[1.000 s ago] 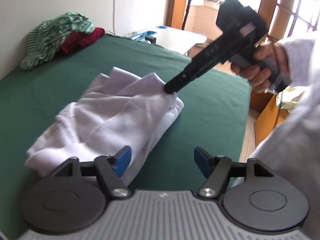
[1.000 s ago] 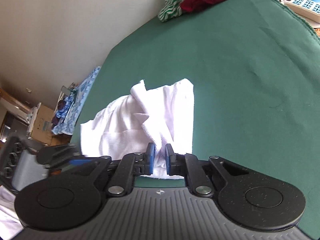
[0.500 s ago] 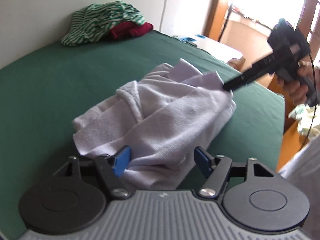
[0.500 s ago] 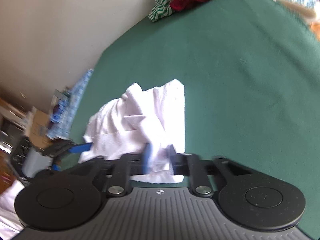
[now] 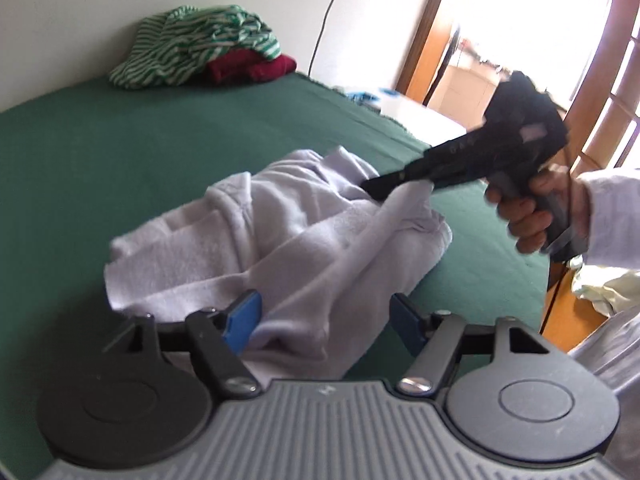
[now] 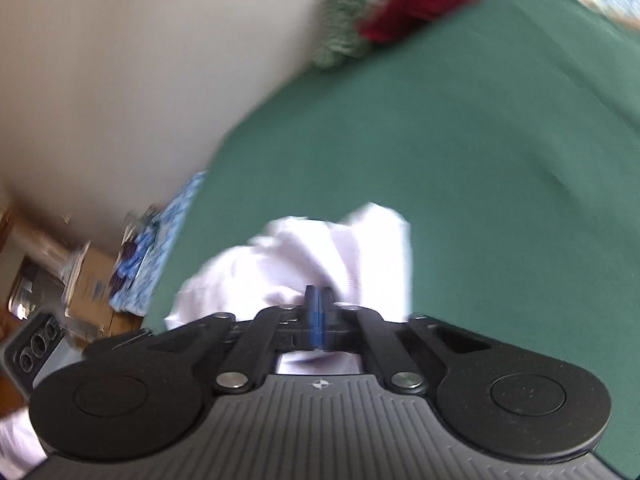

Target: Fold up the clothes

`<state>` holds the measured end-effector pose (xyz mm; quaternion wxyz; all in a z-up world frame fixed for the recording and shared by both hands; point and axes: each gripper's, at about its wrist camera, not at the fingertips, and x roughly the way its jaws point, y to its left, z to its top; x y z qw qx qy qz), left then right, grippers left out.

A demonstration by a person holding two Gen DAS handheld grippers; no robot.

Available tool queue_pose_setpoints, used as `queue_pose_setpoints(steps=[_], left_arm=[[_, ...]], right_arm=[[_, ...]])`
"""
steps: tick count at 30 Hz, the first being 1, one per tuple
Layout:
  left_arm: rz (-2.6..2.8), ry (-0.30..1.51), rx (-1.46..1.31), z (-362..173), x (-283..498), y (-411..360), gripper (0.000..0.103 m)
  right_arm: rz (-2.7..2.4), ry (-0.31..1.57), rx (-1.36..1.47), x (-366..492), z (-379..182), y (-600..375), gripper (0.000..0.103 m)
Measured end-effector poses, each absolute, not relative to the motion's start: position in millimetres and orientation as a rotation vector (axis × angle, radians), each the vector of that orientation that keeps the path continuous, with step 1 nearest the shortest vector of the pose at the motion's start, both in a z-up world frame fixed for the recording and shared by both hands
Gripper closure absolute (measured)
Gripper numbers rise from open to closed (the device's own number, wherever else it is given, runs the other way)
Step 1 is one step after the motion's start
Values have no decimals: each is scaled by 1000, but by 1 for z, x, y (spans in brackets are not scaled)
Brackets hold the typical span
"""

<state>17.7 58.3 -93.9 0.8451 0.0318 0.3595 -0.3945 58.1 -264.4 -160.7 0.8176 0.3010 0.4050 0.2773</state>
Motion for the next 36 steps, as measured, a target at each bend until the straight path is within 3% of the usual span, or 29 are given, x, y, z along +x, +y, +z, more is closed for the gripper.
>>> queue_pose_setpoints(steps=[3, 6, 7, 9, 10, 11, 14, 15, 16, 19, 21, 22, 27, 30, 31, 34, 36], left_arm=[[-829, 745, 116, -93, 9, 48, 19], [-824, 766, 121, -82, 11, 47, 22], [-817, 755, 93, -78, 12, 51, 25], [-802, 747, 66, -75, 12, 56, 25], [-801, 764, 68, -78, 13, 56, 25], [-798, 777, 75, -81, 14, 55, 26], [-776, 769, 136, -73, 5, 50, 33], [-784, 752, 117, -65, 1, 53, 32], [-792, 735, 98, -58, -2, 54, 29], [-842, 722, 38, -50, -11, 54, 23], [-849, 764, 56, -64, -11, 48, 21], [-838, 800, 52, -75, -8, 47, 24], [-811, 808, 52, -73, -8, 48, 29], [-755, 751, -57, -50, -8, 72, 24], [-711, 740, -114, -49, -7, 84, 15], [-586, 752, -306, -54, 2, 117, 11], [-528, 827, -435, -70, 16, 132, 14]], right_arm=[[581, 866, 726, 50, -172, -272, 103], [564, 859, 752, 44, -156, -277, 101], [561, 851, 759, 42, -149, -279, 94], [570, 857, 744, 39, -149, -282, 92], [575, 860, 736, 38, -149, -283, 94], [580, 863, 729, 36, -149, -285, 103], [595, 872, 706, 32, -149, -289, 103], [600, 875, 698, 31, -149, -290, 102], [613, 845, 676, 28, -140, -290, 94], [677, 859, 640, 22, -135, -285, 93], [674, 898, 628, 21, -144, -282, 95], [658, 915, 666, 21, -152, -284, 103], [634, 931, 687, 21, -145, -294, 103], [576, 901, 573, 23, -117, -298, 71], [544, 888, 509, 21, -106, -298, 56], [565, 925, 472, 27, -98, -298, 51], [566, 1004, 507, 33, -105, -299, 41]])
